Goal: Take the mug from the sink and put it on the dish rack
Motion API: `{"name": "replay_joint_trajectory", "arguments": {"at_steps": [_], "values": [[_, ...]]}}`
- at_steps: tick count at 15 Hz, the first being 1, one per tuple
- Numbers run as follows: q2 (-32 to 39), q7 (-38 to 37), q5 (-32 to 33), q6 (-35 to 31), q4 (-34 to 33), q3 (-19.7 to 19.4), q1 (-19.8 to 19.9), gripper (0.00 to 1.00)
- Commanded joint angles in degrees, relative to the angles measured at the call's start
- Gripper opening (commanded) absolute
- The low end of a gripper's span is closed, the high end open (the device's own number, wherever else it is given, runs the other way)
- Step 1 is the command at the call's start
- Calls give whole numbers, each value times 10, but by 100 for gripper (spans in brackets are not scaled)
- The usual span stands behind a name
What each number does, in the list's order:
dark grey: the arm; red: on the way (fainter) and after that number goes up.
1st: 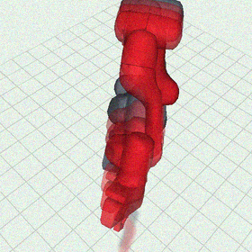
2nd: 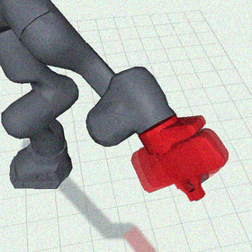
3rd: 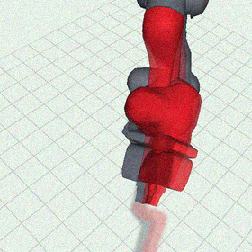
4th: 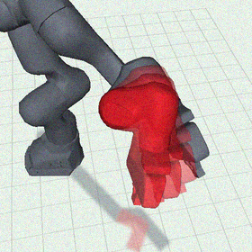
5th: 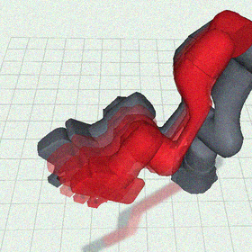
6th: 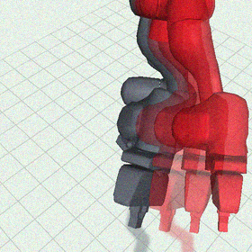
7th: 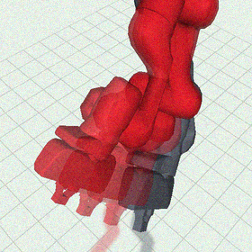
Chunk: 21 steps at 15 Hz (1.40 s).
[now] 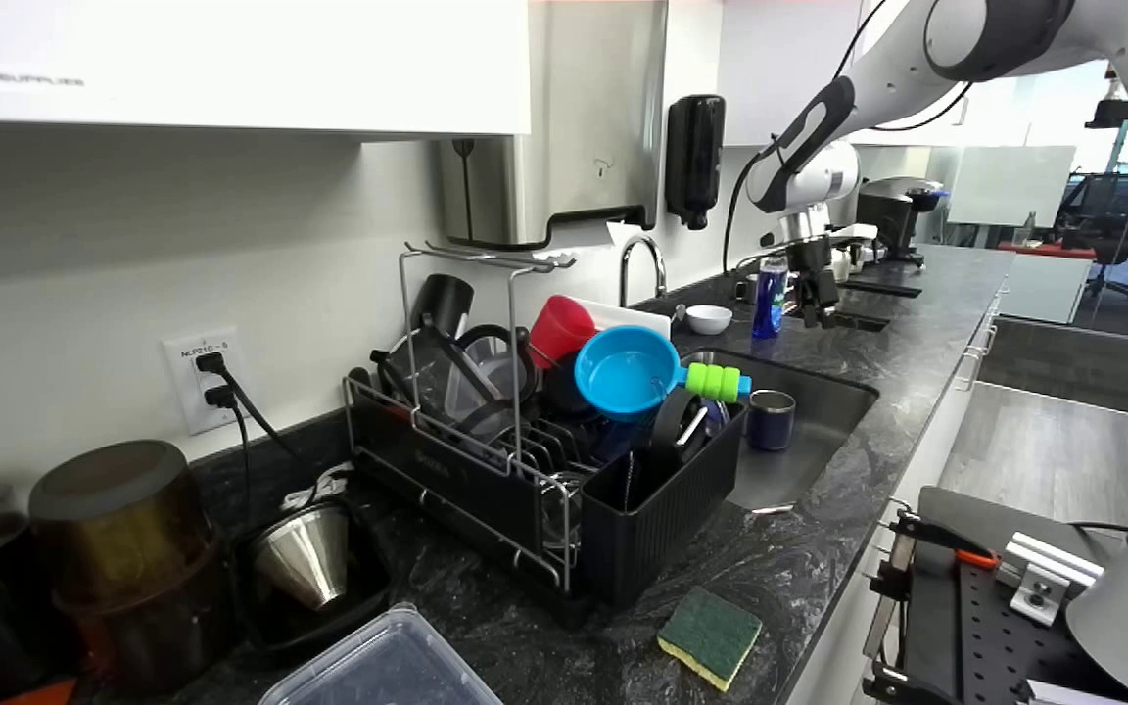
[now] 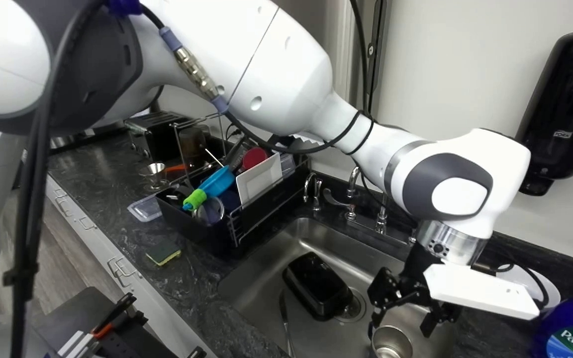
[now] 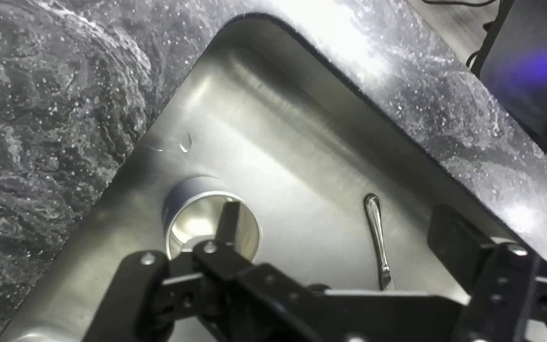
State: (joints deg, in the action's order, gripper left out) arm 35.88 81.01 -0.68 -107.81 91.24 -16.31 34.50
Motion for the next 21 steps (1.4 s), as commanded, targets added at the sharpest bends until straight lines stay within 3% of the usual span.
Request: {"name": "replay_joint_trajectory", "arguments": {"at_steps": [1, 10, 21], "values": [[-21, 69, 5, -47, 50, 20, 33, 100], [-49, 218, -3, -140, 159, 32, 71, 100], [-53, 278, -70, -187, 209, 61, 67, 100]]}}
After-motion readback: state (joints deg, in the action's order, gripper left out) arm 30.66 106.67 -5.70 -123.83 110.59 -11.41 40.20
